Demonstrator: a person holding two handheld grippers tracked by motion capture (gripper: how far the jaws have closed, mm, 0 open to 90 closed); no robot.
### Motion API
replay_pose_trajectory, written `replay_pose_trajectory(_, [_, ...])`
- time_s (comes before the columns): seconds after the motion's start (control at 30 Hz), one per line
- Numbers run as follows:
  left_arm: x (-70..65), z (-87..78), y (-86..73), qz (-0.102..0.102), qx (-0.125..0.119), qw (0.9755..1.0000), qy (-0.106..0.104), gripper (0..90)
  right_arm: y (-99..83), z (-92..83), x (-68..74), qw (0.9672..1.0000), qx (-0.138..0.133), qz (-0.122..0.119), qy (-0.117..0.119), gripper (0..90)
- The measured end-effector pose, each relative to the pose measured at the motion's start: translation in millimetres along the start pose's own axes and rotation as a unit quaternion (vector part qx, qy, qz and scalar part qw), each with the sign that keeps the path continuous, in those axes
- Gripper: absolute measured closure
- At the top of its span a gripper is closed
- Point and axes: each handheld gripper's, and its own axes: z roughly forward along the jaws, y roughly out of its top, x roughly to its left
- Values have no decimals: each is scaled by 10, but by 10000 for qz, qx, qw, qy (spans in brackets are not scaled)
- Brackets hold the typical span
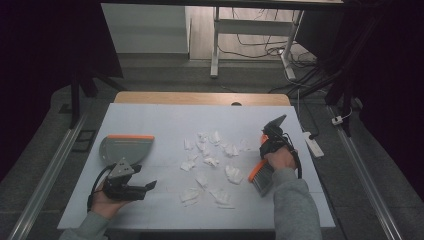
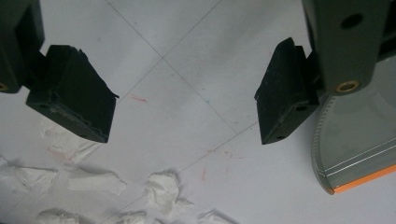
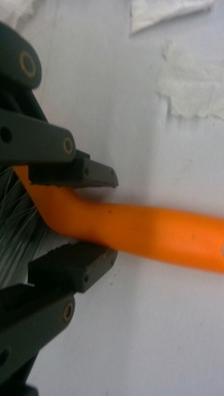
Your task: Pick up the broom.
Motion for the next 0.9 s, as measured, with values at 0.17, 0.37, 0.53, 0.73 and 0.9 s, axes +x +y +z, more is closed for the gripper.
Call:
replay_pose_trajectory(0.17, [4,-1,-7,2,17,10000,-3,208,-3,-2,-19,10000,-32,87,-23,703])
replay_pose_trajectory(0.37, [20,4,-17,-30,19,10000,5,209,-18,-17,-88,9997,-60,-104,214,707])
replay_pose_trajectory(0.53, [29,9,-21,-42,26,10000,10,210,-68,-92,-230,9971,-232,-190,704,709])
replay_pose_trajectory(0.73, [29,14,-20,-46,29,10000,36,210,-204,-277,-420,9883,-770,-179,1303,710])
replay_pose_trajectory(0.9, [34,22,-18,-44,43,10000,49,211,-361,-418,-543,9756,-1315,-168,1753,710])
